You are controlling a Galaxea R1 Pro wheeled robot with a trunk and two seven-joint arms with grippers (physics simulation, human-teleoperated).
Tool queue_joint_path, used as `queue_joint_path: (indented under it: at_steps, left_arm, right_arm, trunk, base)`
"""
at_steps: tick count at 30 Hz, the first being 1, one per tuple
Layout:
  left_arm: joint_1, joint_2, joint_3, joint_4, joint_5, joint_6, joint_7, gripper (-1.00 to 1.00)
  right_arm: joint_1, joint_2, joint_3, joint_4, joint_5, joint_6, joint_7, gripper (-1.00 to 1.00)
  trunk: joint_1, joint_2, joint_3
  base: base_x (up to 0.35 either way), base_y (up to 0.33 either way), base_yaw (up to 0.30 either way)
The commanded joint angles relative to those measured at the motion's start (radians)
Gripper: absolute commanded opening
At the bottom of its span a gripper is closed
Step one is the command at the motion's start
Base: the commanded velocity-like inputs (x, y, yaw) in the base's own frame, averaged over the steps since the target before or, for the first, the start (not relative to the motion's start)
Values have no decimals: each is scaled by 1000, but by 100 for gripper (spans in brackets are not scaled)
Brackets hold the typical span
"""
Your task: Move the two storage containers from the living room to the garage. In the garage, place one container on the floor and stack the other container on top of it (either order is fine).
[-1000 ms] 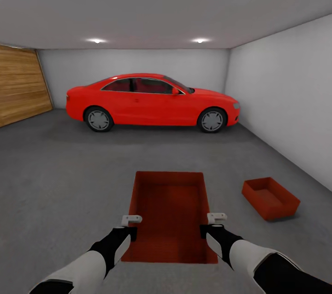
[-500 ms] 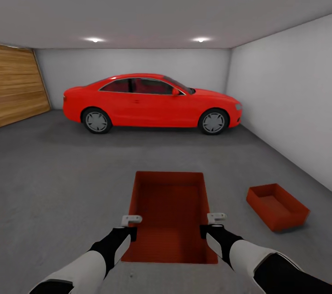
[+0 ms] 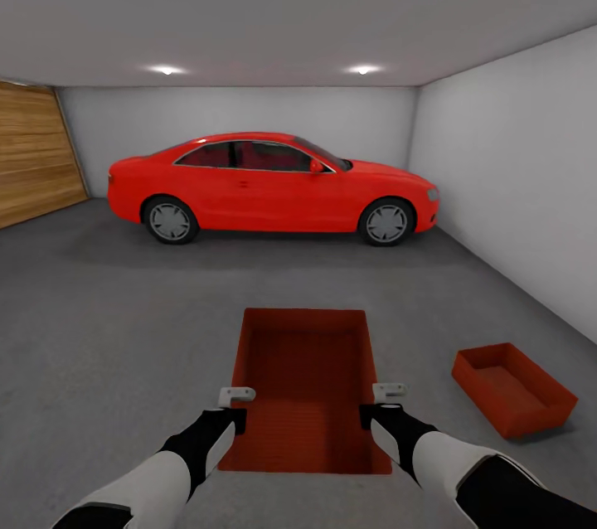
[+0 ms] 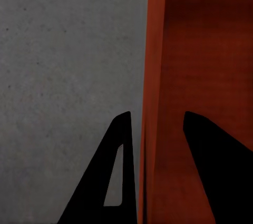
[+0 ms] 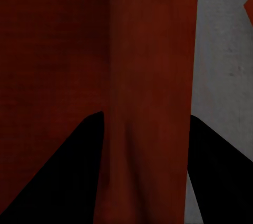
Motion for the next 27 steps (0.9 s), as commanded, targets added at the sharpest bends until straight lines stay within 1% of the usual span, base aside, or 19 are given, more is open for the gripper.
queue_joint_path:
  at_steps: [1, 27]
  left_arm:
    - [0, -1, 14, 2, -7, 8, 10, -100]
    - [0, -1, 15, 2, -5, 8, 10, -100]
  right_arm:
    - [0, 8, 86, -3, 10, -47, -52, -100]
    - [0, 8, 86, -3, 10, -47, -52, -100]
  trunk:
    - [1, -1, 0]
    - [1, -1, 0]
  base:
    - [322, 0, 0]
    - [322, 0, 0]
